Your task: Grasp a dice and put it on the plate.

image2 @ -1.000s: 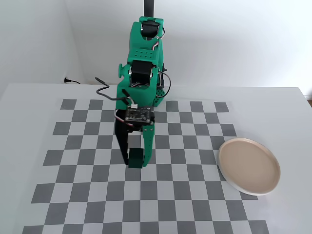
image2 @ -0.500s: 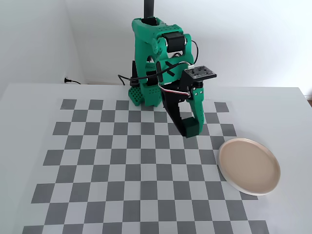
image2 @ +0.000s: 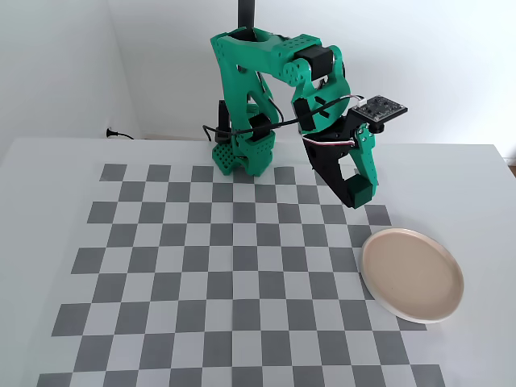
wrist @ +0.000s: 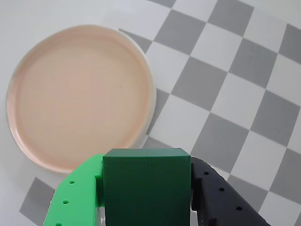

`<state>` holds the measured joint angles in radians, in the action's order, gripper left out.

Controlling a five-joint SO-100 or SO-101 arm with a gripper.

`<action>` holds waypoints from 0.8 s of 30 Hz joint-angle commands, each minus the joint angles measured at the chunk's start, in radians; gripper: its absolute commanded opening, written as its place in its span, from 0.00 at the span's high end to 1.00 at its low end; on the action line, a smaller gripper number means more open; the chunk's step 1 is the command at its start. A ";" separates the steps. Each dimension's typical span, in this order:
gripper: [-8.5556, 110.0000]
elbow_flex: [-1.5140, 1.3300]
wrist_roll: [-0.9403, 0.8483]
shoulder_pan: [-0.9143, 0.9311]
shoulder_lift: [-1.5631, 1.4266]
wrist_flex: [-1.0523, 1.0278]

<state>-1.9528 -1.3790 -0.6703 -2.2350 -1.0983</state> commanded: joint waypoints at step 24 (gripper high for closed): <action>0.96 0.960 0.114 -0.163 0.873 -0.026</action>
<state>-1.2011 -1.2747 -0.8237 -1.4174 -1.1183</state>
